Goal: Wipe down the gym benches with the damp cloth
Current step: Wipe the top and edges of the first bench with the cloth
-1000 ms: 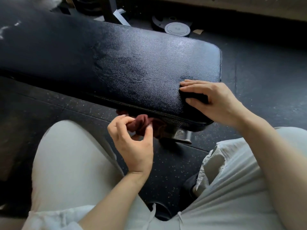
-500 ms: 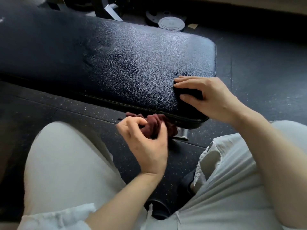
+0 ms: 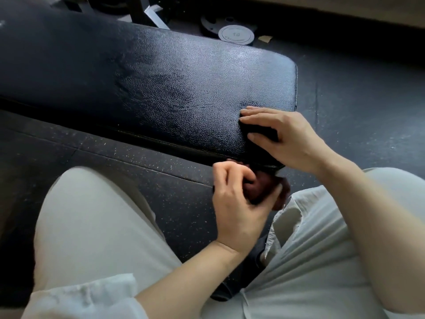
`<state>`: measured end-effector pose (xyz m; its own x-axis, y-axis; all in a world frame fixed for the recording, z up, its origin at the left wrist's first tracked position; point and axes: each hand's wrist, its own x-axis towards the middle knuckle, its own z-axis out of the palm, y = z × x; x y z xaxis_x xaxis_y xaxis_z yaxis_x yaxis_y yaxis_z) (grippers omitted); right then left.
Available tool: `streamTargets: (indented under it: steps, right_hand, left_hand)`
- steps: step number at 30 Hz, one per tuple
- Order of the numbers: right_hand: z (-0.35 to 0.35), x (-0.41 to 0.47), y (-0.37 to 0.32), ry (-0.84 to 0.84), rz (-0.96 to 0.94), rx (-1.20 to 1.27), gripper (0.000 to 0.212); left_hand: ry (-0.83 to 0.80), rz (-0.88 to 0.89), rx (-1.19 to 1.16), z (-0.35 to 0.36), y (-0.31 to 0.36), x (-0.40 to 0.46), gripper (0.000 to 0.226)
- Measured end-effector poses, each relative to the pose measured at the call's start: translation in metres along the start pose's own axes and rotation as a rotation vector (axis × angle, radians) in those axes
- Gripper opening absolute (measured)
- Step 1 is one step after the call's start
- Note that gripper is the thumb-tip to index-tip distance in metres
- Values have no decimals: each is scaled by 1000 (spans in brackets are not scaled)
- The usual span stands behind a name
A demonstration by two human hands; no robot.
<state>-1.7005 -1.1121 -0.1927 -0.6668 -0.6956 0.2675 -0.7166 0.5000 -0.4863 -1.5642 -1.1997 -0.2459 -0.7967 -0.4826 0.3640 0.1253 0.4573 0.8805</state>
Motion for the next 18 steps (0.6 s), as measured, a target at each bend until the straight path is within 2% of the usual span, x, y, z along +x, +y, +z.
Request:
streamTargets:
  steps: [2,6,10,14,16,18]
  right_hand:
    - [-1,-7,-8,32,-21,-56,33]
    - [-9,-53,-44,253,-45,-18,30]
    - [18,-83,-77,79,-139,6,58]
    - [38,-81,-82,155,-163,9,45]
    - [43,-91,-85,137,-181,-45,42]
    - [51,-98,-86,105,-222,-161,47]
  left_hand:
    - [-87,28,-15,-6,4,-4,41]
    - [-166,37,-69,-45,-6,4,40]
    - [-282,-85,-254,-66,-8,12,43]
    - [-328,-246,-455,-76,-4,15,38]
    - [-275,-210,-366,-90,-7,26,40]
    - [-203,0,-100,-105,-18,40,38]
